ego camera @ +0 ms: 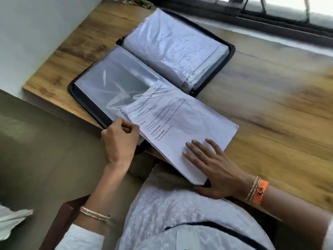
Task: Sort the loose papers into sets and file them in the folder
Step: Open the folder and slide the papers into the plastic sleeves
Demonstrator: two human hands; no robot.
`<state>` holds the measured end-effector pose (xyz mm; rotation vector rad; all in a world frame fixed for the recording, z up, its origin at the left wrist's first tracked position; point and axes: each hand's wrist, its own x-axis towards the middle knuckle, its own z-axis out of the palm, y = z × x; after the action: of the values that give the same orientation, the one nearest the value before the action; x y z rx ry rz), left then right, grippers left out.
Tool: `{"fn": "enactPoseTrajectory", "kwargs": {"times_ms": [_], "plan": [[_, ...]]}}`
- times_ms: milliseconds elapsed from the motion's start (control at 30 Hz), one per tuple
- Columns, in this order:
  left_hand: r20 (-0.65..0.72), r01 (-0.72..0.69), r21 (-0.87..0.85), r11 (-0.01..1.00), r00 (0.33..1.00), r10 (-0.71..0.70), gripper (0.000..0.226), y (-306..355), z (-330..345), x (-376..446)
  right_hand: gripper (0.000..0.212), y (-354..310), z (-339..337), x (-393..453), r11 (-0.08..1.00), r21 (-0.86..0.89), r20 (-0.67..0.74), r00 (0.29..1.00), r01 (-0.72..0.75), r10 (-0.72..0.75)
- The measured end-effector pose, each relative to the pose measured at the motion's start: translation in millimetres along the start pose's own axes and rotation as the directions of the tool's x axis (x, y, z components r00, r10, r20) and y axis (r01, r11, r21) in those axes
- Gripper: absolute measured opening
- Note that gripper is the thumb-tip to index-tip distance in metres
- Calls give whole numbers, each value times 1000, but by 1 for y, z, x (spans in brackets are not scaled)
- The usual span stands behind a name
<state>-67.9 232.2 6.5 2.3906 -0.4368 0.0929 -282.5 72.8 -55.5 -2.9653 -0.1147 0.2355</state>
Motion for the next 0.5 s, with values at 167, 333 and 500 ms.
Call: {"fn": "enactPoseTrajectory", "kwargs": {"times_ms": [167,333,500], "plan": [[10,-26,6,1000,1000,26,13,-3,2,8,76,9,5,-15,1000,23,-97,995,-1,3],[27,-79,17,997,997,79,14,-10,4,1,54,19,4,19,996,75,-155,986,-45,56],[98,-140,227,964,988,120,13,-19,7,-10,50,16,-5,85,994,-48,-154,982,99,-105]]}}
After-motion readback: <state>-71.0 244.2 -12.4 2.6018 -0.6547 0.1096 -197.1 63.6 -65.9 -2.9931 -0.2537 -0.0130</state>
